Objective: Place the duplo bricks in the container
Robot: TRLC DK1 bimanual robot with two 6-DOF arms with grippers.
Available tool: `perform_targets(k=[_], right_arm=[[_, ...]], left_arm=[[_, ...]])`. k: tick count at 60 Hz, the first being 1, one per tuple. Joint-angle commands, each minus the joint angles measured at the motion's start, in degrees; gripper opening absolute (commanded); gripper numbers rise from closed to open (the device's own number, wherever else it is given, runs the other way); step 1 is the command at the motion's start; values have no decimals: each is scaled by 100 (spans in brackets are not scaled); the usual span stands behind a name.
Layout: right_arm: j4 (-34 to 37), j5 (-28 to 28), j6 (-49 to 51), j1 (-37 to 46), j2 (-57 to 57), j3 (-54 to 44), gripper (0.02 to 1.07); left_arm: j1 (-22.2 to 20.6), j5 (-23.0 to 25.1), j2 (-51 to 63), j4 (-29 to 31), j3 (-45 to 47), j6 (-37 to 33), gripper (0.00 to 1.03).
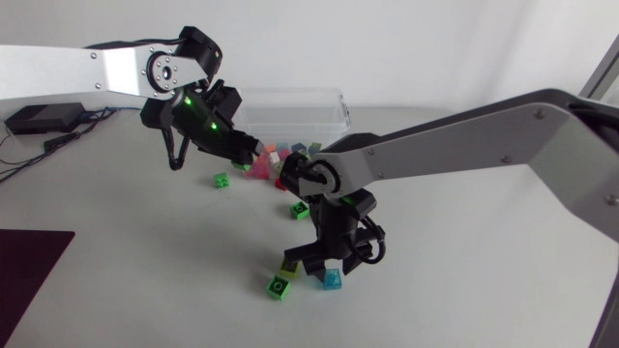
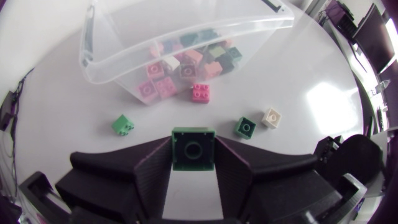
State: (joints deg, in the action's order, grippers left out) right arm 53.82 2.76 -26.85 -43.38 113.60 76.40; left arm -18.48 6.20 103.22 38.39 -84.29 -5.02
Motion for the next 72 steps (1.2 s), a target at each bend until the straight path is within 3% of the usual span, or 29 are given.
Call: perform_targets(k=[1,27,50,67,72], right_arm=[[5,-39,-154,40,206,-38,59],[-513,14,119,92,-31,-468,34],[-557,-57,400,321,-725,-644,30],[-197,-109,752,655,-1323,244,30],[-144,-109,919,725,-1402,613,30]], left_arm=[[20,57,-74,98,-351,159,31],[134,57,374,-95,-1538,695,31],[143,57,928,-385,-2241,836,31],[284,57,1570,-1097,-2610,941,33],[345,13,1763,-1238,-2689,994,40]])
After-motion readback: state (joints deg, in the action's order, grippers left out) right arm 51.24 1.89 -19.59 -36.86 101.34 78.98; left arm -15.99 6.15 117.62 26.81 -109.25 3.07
